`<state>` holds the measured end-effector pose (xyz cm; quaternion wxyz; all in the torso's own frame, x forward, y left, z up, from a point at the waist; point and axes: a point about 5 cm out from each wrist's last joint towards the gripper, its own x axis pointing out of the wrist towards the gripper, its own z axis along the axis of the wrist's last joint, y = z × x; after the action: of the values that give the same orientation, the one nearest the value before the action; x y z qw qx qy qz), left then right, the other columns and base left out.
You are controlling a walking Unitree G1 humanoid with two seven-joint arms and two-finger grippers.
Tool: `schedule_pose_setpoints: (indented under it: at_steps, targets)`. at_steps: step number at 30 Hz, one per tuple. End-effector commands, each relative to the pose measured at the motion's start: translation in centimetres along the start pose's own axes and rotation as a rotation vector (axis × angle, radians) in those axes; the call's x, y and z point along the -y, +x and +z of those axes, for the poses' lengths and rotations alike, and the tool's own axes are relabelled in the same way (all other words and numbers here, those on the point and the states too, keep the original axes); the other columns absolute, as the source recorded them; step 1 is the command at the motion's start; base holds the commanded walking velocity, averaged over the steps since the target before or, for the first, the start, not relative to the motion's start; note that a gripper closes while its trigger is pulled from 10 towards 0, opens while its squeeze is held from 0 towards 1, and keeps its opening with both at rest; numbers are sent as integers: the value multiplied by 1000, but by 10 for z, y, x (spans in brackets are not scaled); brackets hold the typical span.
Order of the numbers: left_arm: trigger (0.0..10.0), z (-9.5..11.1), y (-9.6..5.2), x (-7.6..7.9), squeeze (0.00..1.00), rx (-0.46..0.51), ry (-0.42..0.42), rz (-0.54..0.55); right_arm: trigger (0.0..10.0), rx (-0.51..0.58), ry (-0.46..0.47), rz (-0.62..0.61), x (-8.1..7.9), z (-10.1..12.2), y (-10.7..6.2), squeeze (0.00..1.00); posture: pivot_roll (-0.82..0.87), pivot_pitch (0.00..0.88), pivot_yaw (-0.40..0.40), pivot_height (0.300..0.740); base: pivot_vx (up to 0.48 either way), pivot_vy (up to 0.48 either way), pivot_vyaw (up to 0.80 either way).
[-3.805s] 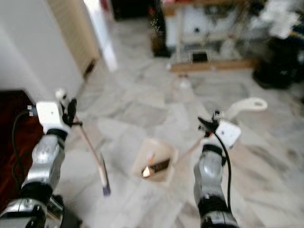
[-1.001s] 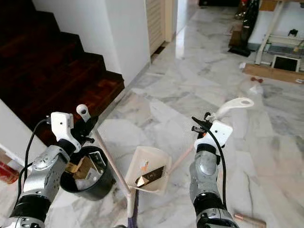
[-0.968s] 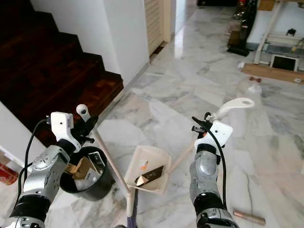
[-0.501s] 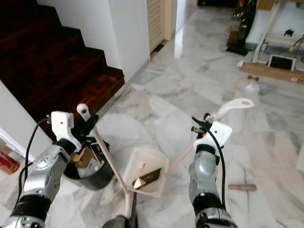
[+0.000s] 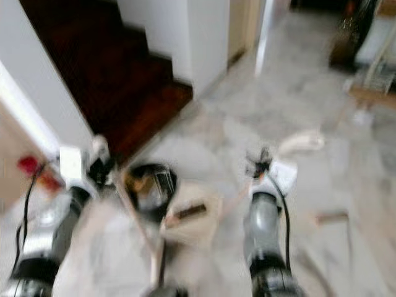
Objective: Sweep floor
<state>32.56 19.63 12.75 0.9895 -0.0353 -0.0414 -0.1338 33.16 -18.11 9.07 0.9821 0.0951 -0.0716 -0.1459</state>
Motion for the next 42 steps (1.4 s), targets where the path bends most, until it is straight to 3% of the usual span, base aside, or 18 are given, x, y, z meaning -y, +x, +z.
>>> schedule_pose_setpoints:
  at_steps: [1, 25, 31, 42]
  targets:
    - [10000, 13, 6, 3, 0, 56, 12, -3, 10000, 31, 26, 1, -3, 7, 4, 0, 80, 48, 96, 740, 0, 0, 0]
    - [10000, 10, 3, 3, 0, 51, 7, 2, 10000, 31, 4, 7, -4, 6, 3, 0, 83, 44, 101, 740, 0, 0, 0]
    - [10000, 11, 4, 6, 0, 54, -21, -8, 10000, 35, 1, 3, -3, 7, 3, 0, 80, 38, 104, 740, 0, 0, 514]
    - [10000, 11, 4, 7, 0, 55, -3, -15, 10000, 25, 12, 1, -4, 5, 3, 0, 82, 30, 104, 740, 0, 327, 0]
